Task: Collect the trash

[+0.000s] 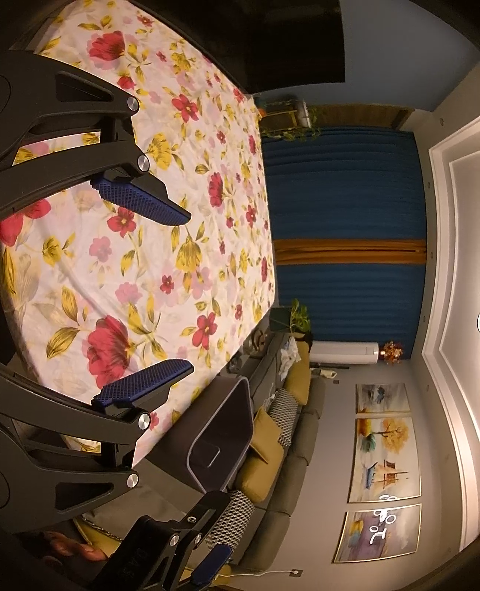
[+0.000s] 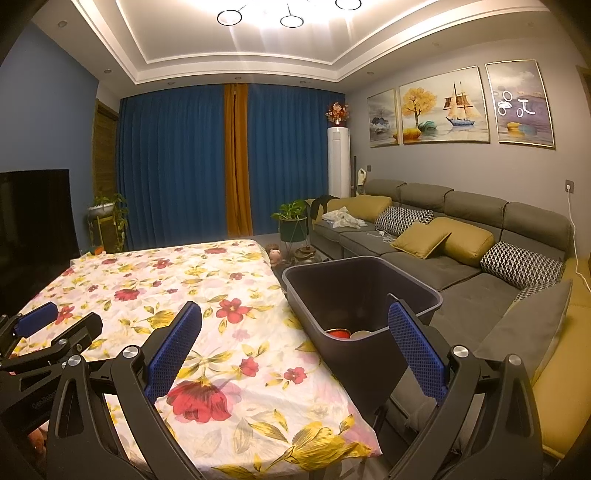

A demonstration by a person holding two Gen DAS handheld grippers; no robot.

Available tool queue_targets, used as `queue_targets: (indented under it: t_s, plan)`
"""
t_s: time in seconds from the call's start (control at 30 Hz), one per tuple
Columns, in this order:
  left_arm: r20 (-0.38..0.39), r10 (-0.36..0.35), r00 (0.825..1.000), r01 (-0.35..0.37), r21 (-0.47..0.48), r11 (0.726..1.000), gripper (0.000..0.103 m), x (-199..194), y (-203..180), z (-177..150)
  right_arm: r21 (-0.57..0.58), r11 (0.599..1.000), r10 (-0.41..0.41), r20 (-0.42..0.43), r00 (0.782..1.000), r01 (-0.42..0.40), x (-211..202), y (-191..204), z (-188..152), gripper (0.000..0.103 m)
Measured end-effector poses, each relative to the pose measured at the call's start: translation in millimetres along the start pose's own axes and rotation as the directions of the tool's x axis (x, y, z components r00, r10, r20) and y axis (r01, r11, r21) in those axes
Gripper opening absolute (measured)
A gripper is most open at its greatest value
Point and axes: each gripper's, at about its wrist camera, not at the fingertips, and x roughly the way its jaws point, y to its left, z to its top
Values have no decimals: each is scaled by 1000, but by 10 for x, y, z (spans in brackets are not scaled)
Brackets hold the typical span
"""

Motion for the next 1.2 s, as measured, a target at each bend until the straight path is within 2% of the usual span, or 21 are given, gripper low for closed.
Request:
queue_targets:
  t_s: [0.97,1.13,1.2]
  plan:
    - [0,1,1000,-1,-2,1000,73,-3,-1,-1,1,1000,1,-5,1000,-1,2,-12,-10,97]
    - [-15,5,1000,-5,-17,1000,83,7,-6,-25,2,1000,0,-5,1000,0,0,-16,-15,97]
    - [-21,5,1000,-5,-25,1000,83,7,-8,-36,2,1000,-1,-6,1000,1,2,-14,-12,97]
